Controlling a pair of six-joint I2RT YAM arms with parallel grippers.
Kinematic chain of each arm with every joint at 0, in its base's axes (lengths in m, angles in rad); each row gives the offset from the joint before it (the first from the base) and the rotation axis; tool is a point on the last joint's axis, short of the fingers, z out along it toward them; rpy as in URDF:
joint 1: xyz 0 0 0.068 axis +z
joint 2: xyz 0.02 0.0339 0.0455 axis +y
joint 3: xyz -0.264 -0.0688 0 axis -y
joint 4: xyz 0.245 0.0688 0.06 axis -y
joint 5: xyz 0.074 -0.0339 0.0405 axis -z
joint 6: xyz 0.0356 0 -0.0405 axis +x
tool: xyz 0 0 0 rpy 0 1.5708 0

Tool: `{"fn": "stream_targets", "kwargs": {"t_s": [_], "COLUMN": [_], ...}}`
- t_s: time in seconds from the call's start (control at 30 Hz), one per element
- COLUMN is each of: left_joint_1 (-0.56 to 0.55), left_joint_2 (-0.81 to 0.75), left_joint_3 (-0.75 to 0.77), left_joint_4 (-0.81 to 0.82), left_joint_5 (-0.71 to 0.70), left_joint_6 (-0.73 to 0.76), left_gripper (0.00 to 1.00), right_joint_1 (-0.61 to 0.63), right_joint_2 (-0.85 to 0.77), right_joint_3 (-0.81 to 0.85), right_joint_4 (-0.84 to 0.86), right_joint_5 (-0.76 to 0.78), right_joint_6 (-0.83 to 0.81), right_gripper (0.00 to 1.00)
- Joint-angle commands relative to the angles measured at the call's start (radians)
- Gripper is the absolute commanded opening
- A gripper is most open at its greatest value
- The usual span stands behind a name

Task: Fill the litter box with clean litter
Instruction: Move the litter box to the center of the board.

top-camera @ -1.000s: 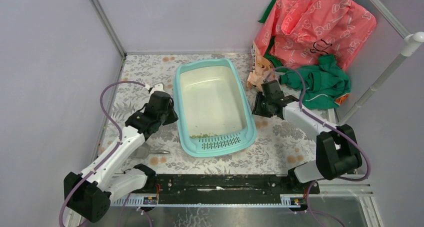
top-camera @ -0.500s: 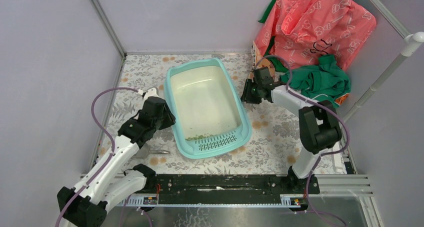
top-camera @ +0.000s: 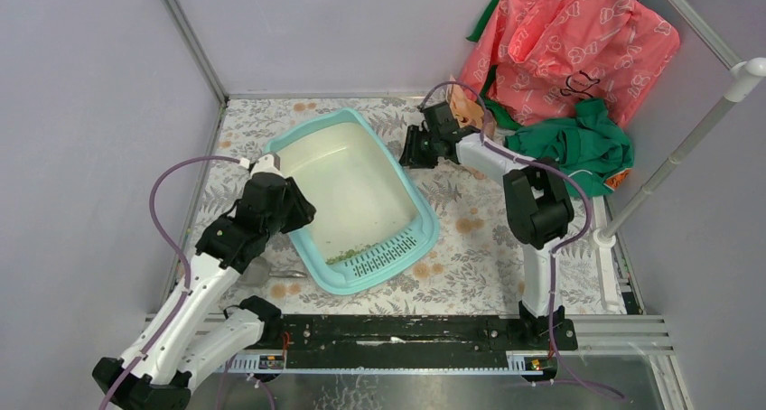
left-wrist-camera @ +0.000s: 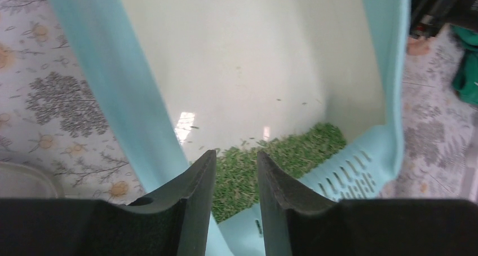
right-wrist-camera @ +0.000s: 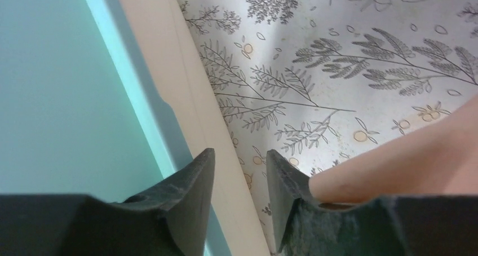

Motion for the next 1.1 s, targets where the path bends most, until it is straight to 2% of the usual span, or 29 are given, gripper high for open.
{"fn": "stream_targets", "kwargs": {"t_s": [0.0, 0.03, 0.2, 0.3, 0.33, 0.37, 0.4, 0.43, 0.47, 0.6, 0.77, 1.07], "left_joint_1": [0.002, 0.002, 0.001, 0.002, 0.003, 0.003, 0.003, 0.002, 0.002, 0.002, 0.002, 0.002], "left_joint_2": [0.008, 0.014, 0.043, 0.07, 0.08, 0.088, 0.091, 0.093, 0.094, 0.102, 0.111, 0.074], "left_joint_3": [0.07, 0.081, 0.132, 0.165, 0.184, 0.201, 0.216, 0.23, 0.24, 0.272, 0.275, 0.243], "left_joint_4": [-0.004, -0.009, -0.024, -0.031, -0.043, -0.051, -0.054, -0.055, -0.054, -0.053, -0.05, -0.055], "left_joint_5": [0.124, 0.126, 0.111, 0.082, 0.066, 0.055, 0.051, 0.045, 0.042, 0.028, 0.031, 0.034], "left_joint_6": [0.042, 0.051, 0.086, 0.113, 0.123, 0.133, 0.142, 0.148, 0.153, 0.164, 0.16, 0.15], "left_gripper": [0.41, 0.42, 0.43, 0.48, 0.53, 0.62, 0.75, 0.94, 0.98, 0.99, 0.99, 0.99], "right_joint_1": [-0.013, -0.027, -0.062, -0.063, -0.062, -0.061, -0.056, -0.046, -0.032, 0.063, 0.171, 0.387], "right_joint_2": [-0.084, -0.124, -0.389, -0.541, -0.589, -0.636, -0.685, -0.729, -0.776, -0.916, -1.013, -0.89], "right_joint_3": [0.032, -0.002, -0.195, -0.336, -0.391, -0.447, -0.504, -0.564, -0.615, -0.755, -0.8, -0.78], "right_joint_4": [-0.067, -0.072, -0.101, -0.13, -0.14, -0.148, -0.151, -0.154, -0.158, -0.223, -0.263, -0.165], "right_joint_5": [0.083, 0.114, 0.246, 0.246, 0.229, 0.202, 0.174, 0.154, 0.134, 0.119, 0.135, 0.209], "right_joint_6": [-0.045, -0.047, -0.095, -0.102, -0.098, -0.091, -0.082, -0.07, -0.061, -0.021, 0.048, 0.134], "right_gripper": [0.51, 0.54, 0.57, 0.45, 0.41, 0.39, 0.38, 0.38, 0.38, 0.39, 0.39, 0.37]}}
